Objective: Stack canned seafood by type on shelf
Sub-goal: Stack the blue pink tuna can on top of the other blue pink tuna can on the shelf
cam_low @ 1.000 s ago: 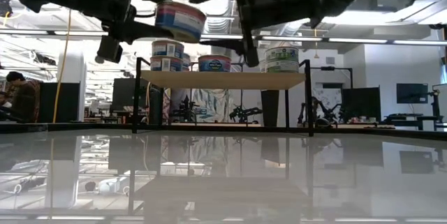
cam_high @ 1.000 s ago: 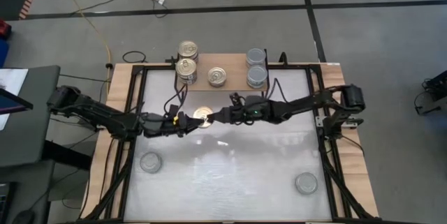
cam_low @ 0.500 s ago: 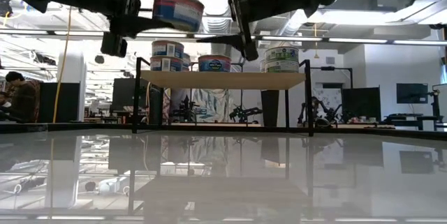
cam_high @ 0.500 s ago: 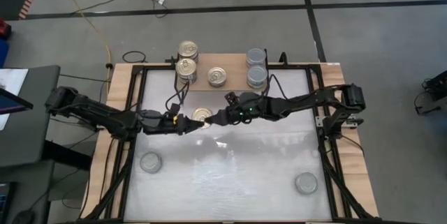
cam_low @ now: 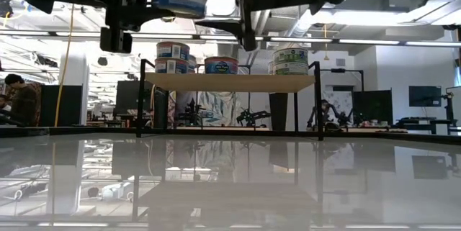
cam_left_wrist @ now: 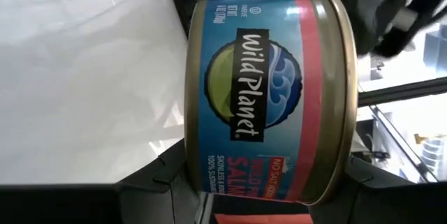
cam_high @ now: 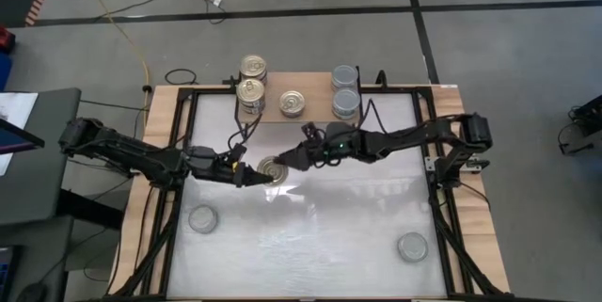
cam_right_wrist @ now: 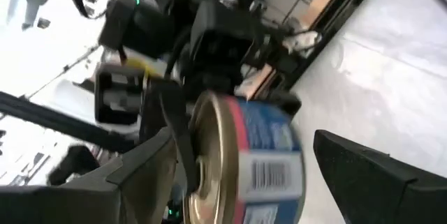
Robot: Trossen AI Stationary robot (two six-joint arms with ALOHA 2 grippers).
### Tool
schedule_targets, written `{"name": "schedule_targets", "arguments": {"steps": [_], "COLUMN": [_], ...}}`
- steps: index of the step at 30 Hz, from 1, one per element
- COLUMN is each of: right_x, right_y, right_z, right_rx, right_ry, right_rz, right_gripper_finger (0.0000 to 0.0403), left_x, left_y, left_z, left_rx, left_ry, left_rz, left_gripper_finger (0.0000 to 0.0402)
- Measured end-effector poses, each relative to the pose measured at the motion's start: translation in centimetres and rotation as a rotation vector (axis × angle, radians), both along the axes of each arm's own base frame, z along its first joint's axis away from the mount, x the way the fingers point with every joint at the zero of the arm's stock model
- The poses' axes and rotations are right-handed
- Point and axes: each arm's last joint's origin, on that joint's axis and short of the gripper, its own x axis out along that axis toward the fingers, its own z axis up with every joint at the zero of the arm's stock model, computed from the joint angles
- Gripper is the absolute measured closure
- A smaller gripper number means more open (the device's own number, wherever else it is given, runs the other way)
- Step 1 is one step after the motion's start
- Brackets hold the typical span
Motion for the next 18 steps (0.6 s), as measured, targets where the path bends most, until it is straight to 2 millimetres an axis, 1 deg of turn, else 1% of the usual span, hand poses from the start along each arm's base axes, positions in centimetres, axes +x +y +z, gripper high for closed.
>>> {"name": "schedule_targets", "arguments": {"steps": [3, 6, 10, 18], "right_x": [0.45, 0.66, 0.67, 0.66], "right_y": [0.49, 0.92, 0.97, 0.95], "right_z": [0.08, -0.06, -0.08, -0.10], "right_rx": [-0.013, -0.013, -0.040, -0.039], "right_ry": [-0.002, 0.020, 0.020, 0.024], "right_rz": [0.015, 0.026, 0.023, 0.021], "right_gripper_finger": [0.0050, 0.0062, 0.0097, 0.0173], "left_x": [0.00, 0.00, 0.00, 0.00], "left_y": [0.00, 0.00, 0.00, 0.00], "left_z": [0.10, 0.09, 0.13, 0.14], "left_rx": [-0.009, -0.010, -0.012, 0.000], "left_ry": [-0.008, -0.008, -0.011, -0.012], "left_rz": [-0.001, -0.001, -0.001, -0.001], "left_gripper_finger": [0.0210, 0.0210, 0.0210, 0.0210]}}
